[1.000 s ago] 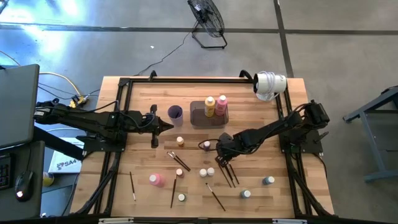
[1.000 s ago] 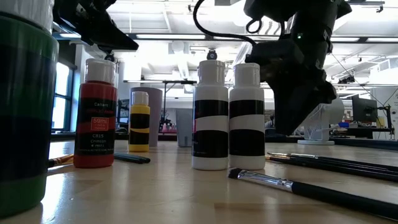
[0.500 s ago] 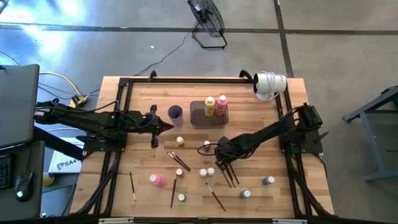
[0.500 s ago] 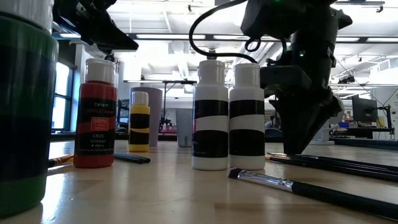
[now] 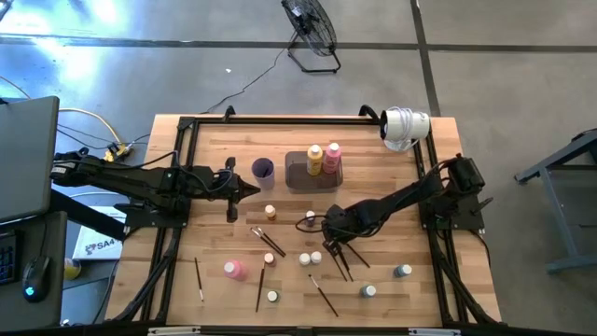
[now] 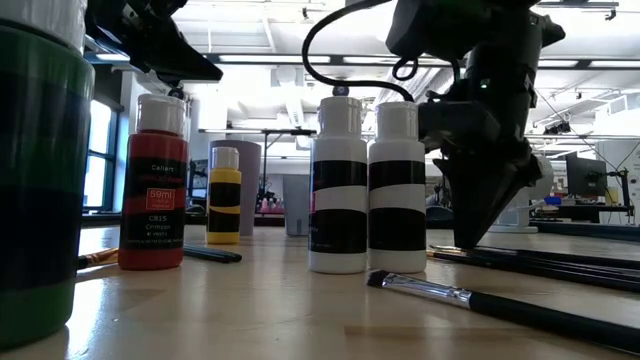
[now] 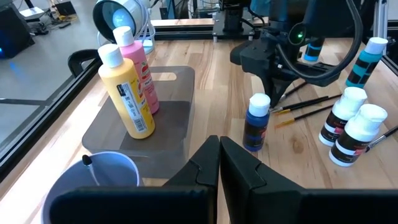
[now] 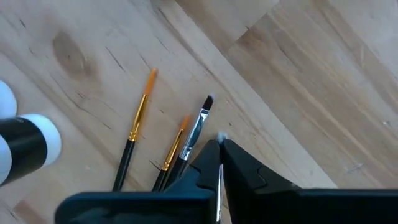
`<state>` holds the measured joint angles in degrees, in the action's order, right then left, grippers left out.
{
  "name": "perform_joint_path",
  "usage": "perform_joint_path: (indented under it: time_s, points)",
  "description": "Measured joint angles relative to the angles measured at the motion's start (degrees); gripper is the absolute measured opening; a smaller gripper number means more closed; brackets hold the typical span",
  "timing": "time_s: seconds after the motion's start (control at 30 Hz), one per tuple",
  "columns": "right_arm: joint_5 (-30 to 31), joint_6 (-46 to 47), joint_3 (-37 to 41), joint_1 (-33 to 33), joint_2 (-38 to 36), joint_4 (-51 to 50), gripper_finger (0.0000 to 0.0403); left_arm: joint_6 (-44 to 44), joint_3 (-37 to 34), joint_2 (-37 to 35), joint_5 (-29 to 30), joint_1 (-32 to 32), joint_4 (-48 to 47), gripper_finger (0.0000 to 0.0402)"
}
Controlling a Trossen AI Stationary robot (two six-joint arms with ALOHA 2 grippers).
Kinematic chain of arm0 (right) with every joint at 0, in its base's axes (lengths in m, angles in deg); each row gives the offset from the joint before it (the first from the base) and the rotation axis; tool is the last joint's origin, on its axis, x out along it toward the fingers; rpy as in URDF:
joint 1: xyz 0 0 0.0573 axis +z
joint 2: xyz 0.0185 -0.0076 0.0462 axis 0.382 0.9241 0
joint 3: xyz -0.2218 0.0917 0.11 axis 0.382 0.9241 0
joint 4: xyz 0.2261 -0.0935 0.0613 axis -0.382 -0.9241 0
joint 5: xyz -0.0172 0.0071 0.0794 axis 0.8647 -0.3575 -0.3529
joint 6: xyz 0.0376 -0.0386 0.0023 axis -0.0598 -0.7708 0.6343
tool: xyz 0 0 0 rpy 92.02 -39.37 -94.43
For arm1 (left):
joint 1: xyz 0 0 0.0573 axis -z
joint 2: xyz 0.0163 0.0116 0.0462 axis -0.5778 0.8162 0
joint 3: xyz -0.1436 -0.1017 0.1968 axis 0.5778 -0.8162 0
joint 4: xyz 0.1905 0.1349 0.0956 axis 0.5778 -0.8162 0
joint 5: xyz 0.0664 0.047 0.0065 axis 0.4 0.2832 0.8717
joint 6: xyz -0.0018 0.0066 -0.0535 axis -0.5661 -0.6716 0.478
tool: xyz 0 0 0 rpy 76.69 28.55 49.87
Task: Pick & Place Paint Supplies
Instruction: Put the silver paint brush into the purple cup
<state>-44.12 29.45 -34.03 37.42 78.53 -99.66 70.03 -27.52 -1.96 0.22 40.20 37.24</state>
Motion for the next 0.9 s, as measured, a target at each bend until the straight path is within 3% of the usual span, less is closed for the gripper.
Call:
perform_joint_path:
  time_s: [0.23,0.63,0.9]
  points:
    - [0.29,-1.25,0.11,-0.33,-5.4,-0.11,0.0003,-0.02,-0.02,0.0,0.0,0.0,0.01,0.001]
    - [12.02,-7.18,0.09,-0.88,-18.24,0.75,0.0003,-0.02,-0.02,0.01,0.02,0.0,0.02,0.001]
    - [19.15,-18.47,0.04,-0.87,-23.83,9.03,0.0003,-0.04,-0.02,0.01,0.02,0.0,0.03,0.001]
